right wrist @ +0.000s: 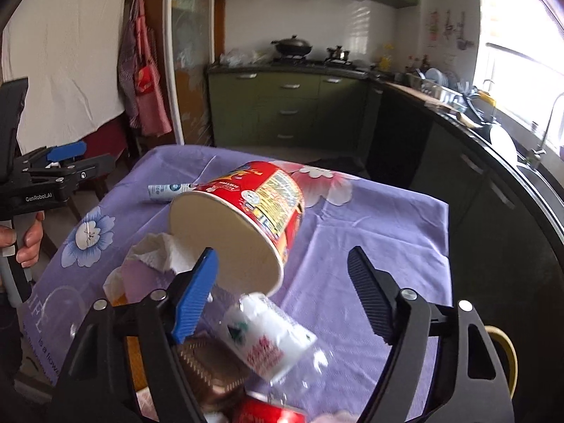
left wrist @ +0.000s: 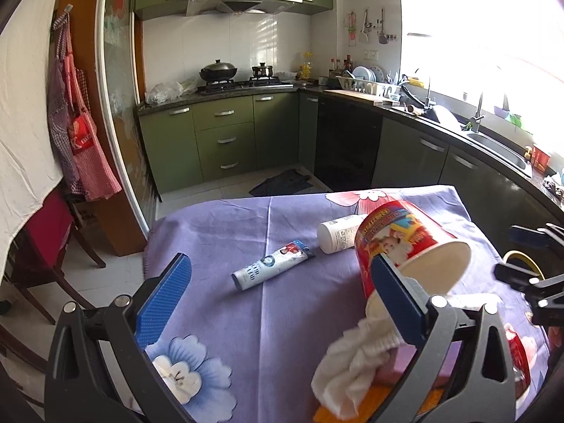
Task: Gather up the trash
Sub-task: 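Reach the right gripper to the red paper cup and grasp its rim, then carry the red paper cup with the right gripper over the bin and release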
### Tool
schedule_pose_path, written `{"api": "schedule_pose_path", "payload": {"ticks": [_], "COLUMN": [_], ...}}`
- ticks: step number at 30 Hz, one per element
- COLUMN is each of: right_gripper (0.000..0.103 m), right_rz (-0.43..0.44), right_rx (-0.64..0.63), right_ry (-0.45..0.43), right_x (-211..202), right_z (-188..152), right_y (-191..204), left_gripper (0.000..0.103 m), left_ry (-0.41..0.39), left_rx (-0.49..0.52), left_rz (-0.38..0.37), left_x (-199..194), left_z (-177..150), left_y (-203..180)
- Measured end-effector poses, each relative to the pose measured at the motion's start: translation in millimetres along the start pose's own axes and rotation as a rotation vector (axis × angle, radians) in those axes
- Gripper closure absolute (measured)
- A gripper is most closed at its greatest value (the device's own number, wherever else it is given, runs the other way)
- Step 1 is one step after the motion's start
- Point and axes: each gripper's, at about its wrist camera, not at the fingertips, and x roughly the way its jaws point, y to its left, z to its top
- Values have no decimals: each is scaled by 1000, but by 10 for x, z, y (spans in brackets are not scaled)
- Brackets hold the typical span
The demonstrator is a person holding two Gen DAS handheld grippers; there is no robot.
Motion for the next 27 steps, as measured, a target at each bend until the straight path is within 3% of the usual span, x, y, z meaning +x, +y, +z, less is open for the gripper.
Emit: {"api": "schedule_pose_path", "payload": {"ticks": [3,9,12,14,16,27], "right_gripper": [37,38,59,88,93,97], "right_rz": [-11,-76,-108,-121,-143,-132], "right_rx": [-39,-78,-93,-92,-92,48], "right_ry": [32,93,113,119,115,127], "right_x": [251,719,914,1023,1095,1060], "right_z": [103,252,316,351,375,558], "right_y": [63,87,67,25,-15,-543], "left_gripper": [6,6,6,6,6,6], "left_ry": [10,25,39,44,45,54], "left_rx": [-3,-11,-21,-20,-18,-7], "left_rz": [-8,-16,-28,-33,-32,-56], "left_x": [127,291,343,356,365,395], "left_z": [-24,-68,-89,-102,-111,-145], "left_y": [-11,21,41,37,26,-25]}}
